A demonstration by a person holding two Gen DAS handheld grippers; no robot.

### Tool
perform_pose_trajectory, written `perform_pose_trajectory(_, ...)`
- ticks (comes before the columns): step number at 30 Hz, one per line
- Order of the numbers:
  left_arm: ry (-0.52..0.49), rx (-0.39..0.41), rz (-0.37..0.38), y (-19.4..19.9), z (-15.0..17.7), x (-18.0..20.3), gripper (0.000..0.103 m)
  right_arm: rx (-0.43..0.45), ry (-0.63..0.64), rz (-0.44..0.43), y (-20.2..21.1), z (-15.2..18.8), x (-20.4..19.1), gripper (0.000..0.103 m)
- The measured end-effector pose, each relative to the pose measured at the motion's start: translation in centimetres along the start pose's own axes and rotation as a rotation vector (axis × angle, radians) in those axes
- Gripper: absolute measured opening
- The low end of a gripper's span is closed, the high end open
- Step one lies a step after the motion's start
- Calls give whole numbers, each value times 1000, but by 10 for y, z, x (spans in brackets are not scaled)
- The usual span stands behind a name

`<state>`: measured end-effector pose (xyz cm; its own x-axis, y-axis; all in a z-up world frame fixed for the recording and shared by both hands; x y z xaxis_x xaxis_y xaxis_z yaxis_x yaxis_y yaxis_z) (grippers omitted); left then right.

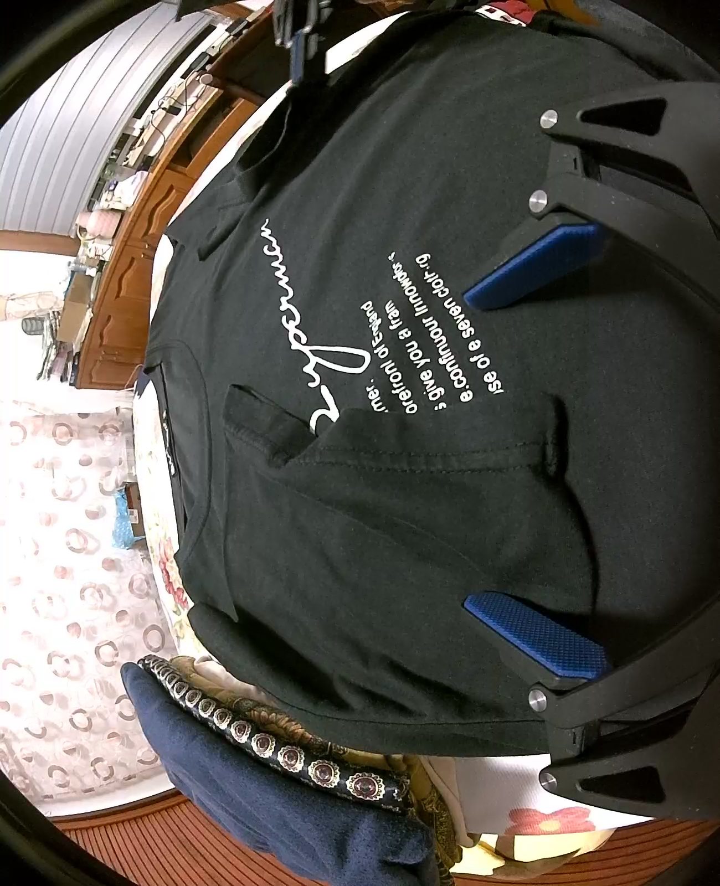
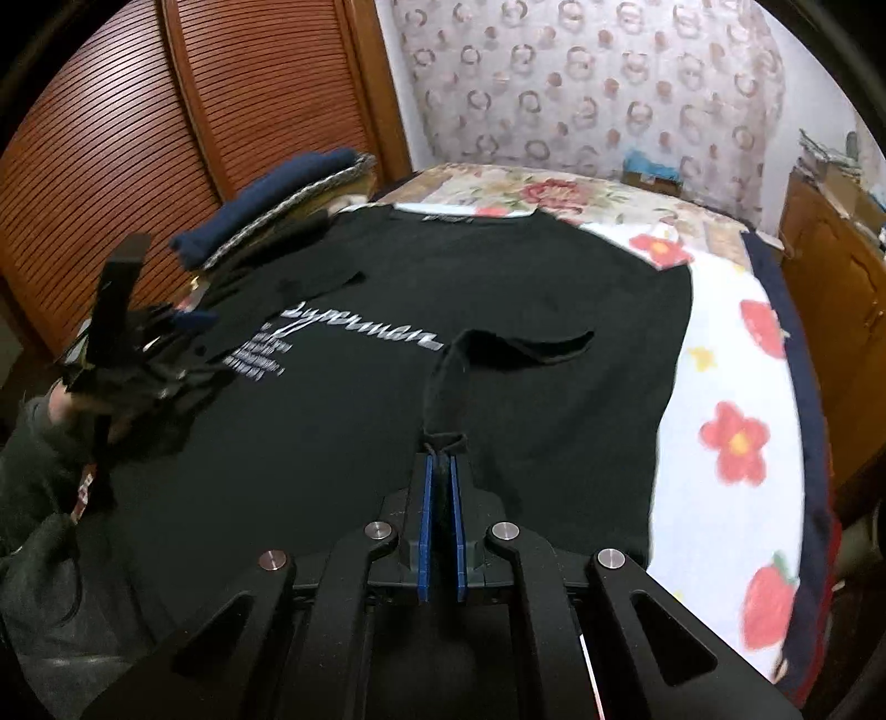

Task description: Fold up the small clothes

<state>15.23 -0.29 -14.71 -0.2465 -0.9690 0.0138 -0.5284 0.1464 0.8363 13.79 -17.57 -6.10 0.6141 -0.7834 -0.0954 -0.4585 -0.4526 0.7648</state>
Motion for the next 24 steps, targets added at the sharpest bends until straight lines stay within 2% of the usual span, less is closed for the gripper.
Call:
perform_pose_trajectory(1,0,0,0,0,0,0,103,0,5,0,0,2,-1,8)
perform_pose_trajectory(2,0,0,0,0,0,0,103,-1,9,-6,0,3,-2,15)
perform_pose_trajectory(3,0,1,0,0,0,0,103,0,10,4,0,3,0,27)
perform_pose_trajectory(5,0,1,0,0,0,0,103,10,7,46,3,-1,4,37)
perform_pose_trajectory(6,0,1,0,0,0,0,103,20,8,58,5,-3,8,38)
perform_pose_trajectory(12,0,1,-1,0,0,0,103,64,-30,87,-2,-30,23,39)
perform_pose_trajectory(19,0,1,-1,0,0,0,103,-35,-109,127,-59,-63,58,39)
perform_pose_trajectory(20,0,1,-1,0,0,1,103,-52,-115,134,-66,-66,62,30)
perform_pose_trajectory(23,0,1,-1,0,0,0,103,-79,-107,128,-78,-70,61,27)
perform_pose_trajectory(24,0,1,-1,0,0,0,103,-84,-96,136,-81,-70,60,23)
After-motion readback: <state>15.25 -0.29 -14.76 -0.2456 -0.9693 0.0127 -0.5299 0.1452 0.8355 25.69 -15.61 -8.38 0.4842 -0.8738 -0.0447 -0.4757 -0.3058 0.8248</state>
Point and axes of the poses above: each gripper's, at about its wrist camera, not at the fingertips, and y roughly against the way its jaws point, x to its right, z to its underside, the point moved 5 cm from there along -y, roughly the way its jaws point, and after that the axes turned 3 degrees about -x, right-handed, at the moved point
